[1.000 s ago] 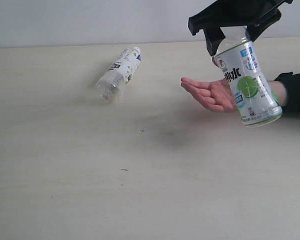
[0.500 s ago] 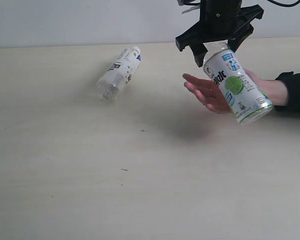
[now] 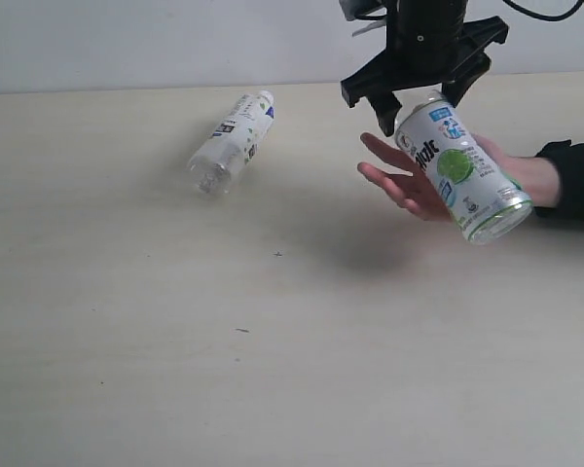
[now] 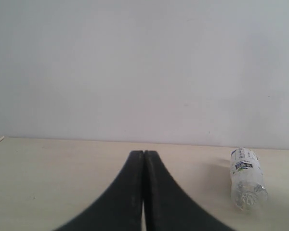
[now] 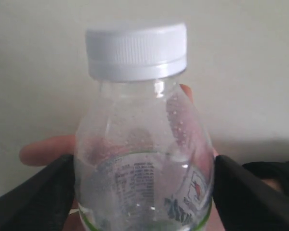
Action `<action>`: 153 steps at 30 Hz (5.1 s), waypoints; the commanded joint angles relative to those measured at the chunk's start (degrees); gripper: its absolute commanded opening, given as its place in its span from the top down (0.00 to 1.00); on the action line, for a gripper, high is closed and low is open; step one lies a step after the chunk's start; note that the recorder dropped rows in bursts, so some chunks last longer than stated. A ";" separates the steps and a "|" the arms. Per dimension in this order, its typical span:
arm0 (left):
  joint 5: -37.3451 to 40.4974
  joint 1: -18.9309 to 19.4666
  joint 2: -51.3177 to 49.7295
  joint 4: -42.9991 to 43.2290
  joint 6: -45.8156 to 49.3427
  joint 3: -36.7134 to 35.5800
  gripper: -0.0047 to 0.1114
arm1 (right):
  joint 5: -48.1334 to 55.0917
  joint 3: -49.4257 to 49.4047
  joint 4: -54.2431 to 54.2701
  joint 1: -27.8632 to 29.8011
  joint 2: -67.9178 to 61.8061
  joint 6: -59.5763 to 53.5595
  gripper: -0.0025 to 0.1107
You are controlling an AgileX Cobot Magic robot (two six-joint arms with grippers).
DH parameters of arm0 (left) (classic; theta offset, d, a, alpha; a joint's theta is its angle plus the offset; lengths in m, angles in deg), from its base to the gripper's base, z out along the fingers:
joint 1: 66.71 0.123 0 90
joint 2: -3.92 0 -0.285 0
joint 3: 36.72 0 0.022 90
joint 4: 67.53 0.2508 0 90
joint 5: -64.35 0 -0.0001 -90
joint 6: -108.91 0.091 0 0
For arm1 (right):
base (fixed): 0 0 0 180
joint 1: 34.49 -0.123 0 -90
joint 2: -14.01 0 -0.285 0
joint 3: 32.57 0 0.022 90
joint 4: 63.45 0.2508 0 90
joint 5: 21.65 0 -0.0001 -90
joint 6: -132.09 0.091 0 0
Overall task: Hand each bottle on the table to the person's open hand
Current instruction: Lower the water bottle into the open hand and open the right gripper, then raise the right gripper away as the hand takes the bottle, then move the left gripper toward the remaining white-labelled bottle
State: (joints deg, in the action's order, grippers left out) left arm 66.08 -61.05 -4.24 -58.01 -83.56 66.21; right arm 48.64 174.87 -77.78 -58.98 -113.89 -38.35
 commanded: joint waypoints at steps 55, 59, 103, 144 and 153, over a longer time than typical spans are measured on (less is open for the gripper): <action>-0.20 -0.39 0.38 0.10 0.11 -0.15 0.96 | -50.59 -85.68 9.90 0.17 112.30 5.61 0.98; -0.20 -0.39 0.38 0.10 0.11 -0.15 0.96 | -50.59 -85.68 9.90 0.17 112.72 5.61 0.98; -19.91 -0.39 0.38 0.16 -35.21 -0.15 0.96 | -50.09 -85.68 9.90 0.17 112.72 5.61 0.98; 22.16 -8.60 -84.31 76.86 -26.21 58.98 0.96 | -50.09 -85.68 9.90 0.17 112.72 5.61 0.98; 52.62 -22.28 -104.19 39.11 -0.89 86.80 0.96 | -50.09 -85.68 9.90 0.17 112.72 5.61 0.98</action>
State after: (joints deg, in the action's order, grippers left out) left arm 113.41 -81.03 -103.42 3.28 -96.01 143.52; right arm -1.29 89.60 -67.79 -58.98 -1.50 -32.75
